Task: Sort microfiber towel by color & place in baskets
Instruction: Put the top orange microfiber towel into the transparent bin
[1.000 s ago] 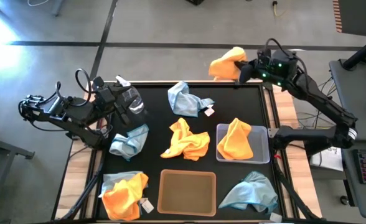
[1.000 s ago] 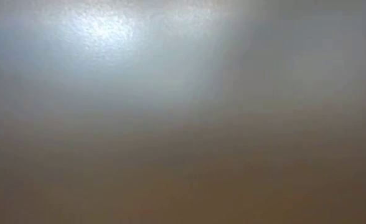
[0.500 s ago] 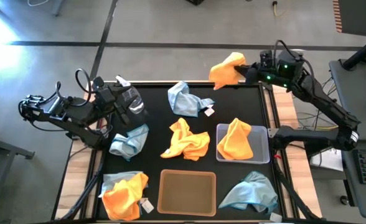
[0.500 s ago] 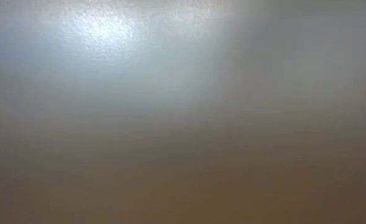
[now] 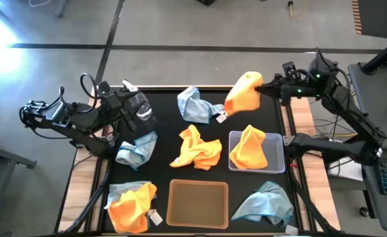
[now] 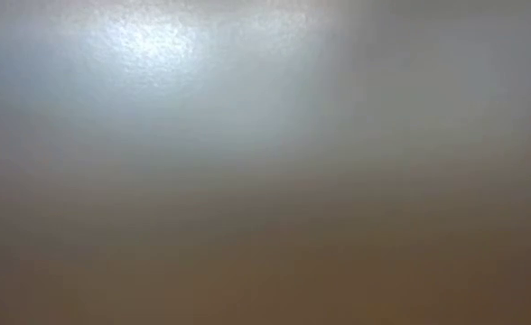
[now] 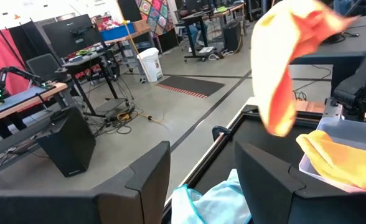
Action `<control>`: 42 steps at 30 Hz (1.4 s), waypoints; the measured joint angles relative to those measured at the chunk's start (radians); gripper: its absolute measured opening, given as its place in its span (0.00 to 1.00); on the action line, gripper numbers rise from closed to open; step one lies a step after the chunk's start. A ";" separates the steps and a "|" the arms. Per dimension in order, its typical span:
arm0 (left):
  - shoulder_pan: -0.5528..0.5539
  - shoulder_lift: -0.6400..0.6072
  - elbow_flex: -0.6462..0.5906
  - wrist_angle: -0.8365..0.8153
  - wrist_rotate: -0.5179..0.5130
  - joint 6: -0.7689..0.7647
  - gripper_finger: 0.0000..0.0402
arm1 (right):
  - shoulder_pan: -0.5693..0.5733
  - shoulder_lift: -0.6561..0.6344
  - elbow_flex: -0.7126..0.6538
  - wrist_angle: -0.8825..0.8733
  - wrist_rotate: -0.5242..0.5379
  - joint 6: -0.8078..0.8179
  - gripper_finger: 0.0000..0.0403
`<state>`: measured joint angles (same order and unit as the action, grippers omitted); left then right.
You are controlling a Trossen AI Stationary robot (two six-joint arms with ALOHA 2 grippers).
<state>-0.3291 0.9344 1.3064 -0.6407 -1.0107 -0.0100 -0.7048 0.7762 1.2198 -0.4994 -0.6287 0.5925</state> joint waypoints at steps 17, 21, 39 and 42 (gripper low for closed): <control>0.000 0.000 0.000 -0.005 0.000 -0.008 0.41 | 0.000 -0.177 0.000 -0.043 -0.134 0.168 0.03; 0.000 0.000 0.000 -0.005 0.000 -0.008 0.41 | 0.000 -0.204 0.000 -0.097 -0.132 0.169 0.03; 0.000 0.000 0.000 -0.004 0.000 -0.034 0.41 | 0.000 -0.153 -0.016 -0.738 0.099 -0.048 0.03; 0.000 0.000 0.000 -0.004 0.000 -0.034 0.41 | 0.000 -0.147 -0.051 -0.761 0.102 -0.054 0.03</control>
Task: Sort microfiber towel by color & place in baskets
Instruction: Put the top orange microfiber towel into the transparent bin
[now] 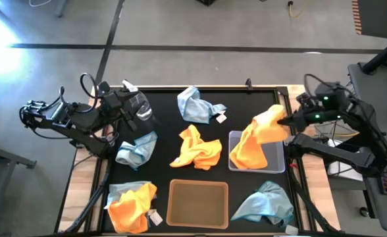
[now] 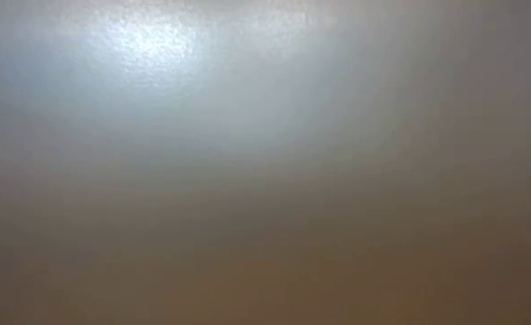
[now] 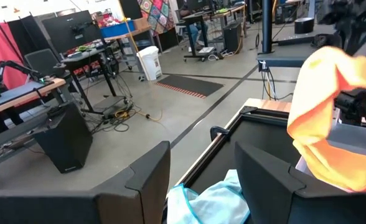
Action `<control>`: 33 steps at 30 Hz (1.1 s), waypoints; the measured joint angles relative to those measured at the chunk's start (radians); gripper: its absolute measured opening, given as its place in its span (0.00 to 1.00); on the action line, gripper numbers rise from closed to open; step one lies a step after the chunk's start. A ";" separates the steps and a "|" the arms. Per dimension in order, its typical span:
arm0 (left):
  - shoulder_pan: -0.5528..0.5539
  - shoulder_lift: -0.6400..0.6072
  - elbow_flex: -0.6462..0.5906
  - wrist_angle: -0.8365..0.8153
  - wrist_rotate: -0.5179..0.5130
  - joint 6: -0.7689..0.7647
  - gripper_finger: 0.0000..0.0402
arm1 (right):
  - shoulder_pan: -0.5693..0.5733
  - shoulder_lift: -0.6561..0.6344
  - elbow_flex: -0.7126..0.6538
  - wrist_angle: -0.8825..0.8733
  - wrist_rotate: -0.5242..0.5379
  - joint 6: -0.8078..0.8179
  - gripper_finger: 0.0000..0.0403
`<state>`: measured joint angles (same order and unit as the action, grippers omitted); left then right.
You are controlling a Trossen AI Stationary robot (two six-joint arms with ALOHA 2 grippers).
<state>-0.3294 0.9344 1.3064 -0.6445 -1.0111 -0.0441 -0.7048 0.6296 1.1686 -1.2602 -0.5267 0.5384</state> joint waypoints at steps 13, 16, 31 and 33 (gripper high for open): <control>0.000 0.000 0.000 0.000 0.000 0.000 0.41 | 0.000 0.000 -0.212 0.000 -0.083 0.055 0.03; 0.000 0.000 0.000 0.000 0.000 0.000 0.41 | 0.002 0.000 -0.256 -0.001 -0.084 0.064 0.03; 0.000 0.000 0.000 -0.001 0.000 0.000 0.41 | 0.075 0.001 -0.405 0.016 -0.070 0.098 0.03; 0.000 0.000 0.000 -0.001 0.000 0.000 0.41 | 0.075 0.001 -0.406 0.020 -0.042 0.091 0.03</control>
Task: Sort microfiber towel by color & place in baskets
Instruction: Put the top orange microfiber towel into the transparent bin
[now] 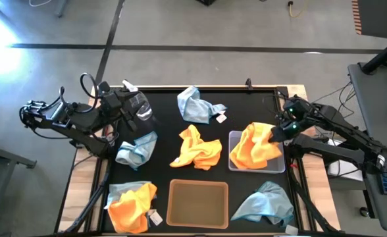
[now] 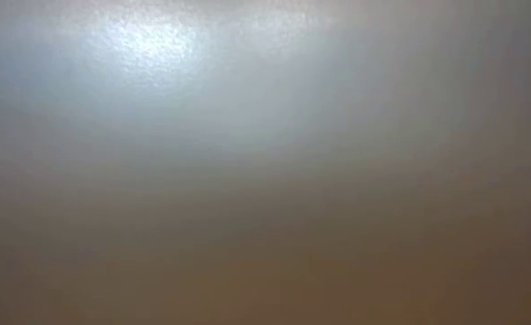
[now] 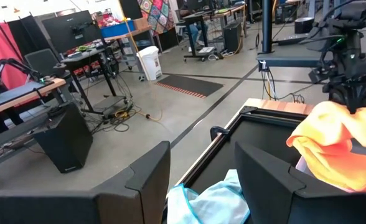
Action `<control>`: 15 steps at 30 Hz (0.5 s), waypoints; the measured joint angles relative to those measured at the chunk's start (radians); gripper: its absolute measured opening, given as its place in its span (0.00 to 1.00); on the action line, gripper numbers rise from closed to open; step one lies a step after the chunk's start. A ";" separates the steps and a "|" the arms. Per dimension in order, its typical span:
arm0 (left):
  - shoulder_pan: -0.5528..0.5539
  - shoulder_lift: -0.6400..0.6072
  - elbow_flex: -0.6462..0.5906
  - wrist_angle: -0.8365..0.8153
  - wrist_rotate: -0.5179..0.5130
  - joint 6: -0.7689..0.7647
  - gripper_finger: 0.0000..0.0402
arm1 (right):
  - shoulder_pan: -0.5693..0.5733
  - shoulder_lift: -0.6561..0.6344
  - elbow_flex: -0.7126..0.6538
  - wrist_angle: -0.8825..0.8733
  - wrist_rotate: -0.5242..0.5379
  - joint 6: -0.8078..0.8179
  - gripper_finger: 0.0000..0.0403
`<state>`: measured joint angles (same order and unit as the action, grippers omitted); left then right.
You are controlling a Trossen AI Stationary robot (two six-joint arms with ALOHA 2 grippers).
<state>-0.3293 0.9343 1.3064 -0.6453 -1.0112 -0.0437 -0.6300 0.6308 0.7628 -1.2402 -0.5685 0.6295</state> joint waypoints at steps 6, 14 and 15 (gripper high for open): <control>0.000 0.000 0.000 0.000 0.000 0.000 0.41 | 0.000 0.000 0.000 0.033 0.046 -0.050 0.03; 0.000 0.000 0.000 0.000 0.000 0.000 0.41 | 0.001 0.064 0.000 0.081 -0.044 -0.117 0.14; 0.000 0.000 0.000 0.000 0.000 0.000 0.41 | 0.004 0.081 0.000 0.084 -0.060 -0.126 0.17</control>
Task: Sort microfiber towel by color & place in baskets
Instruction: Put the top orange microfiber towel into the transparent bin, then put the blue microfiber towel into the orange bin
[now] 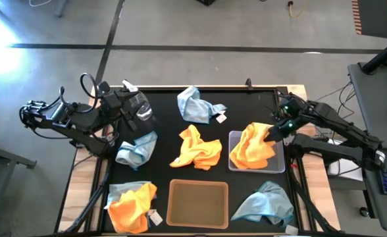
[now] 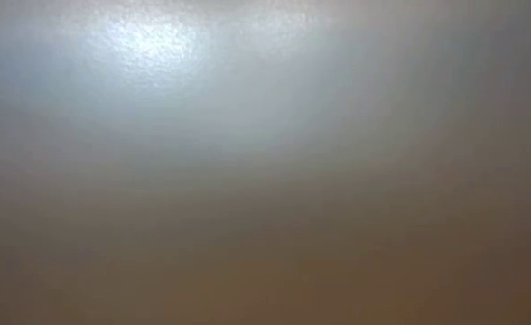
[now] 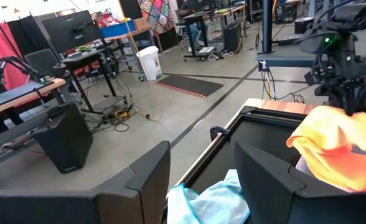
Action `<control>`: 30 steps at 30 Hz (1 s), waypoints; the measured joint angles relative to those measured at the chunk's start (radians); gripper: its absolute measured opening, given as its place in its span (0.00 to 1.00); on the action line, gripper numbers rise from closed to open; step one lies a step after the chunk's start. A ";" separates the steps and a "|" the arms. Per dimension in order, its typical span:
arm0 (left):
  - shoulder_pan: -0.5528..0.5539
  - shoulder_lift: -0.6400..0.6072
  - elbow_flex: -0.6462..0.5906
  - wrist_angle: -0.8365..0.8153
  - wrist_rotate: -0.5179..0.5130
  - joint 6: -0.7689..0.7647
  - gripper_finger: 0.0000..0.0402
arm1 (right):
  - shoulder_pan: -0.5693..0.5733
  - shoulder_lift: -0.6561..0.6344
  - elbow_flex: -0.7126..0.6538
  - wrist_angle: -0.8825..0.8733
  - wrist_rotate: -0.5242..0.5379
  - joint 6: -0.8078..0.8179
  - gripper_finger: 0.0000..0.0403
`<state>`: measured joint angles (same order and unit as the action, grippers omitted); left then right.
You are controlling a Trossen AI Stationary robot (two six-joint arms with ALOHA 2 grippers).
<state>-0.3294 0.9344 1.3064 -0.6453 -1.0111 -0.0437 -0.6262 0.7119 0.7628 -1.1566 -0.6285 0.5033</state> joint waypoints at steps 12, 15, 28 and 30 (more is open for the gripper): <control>0.000 0.000 0.000 0.000 0.000 0.000 0.41 | 0.027 0.218 0.002 0.020 0.037 -0.138 0.43; 0.000 0.000 0.000 0.000 0.000 0.000 0.41 | 0.027 0.248 0.038 0.026 0.097 -0.192 0.42; 0.000 0.000 0.000 -0.003 0.000 0.000 0.41 | 0.026 0.272 0.378 0.274 0.249 -0.377 0.37; 0.000 0.000 0.000 -0.007 0.000 0.000 0.41 | 0.026 0.285 0.428 0.335 0.222 -0.399 0.37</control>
<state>-0.3293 0.9343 1.3064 -0.6525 -1.0115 -0.0433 -0.5999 0.9971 1.1912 -0.8219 -0.4065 0.1044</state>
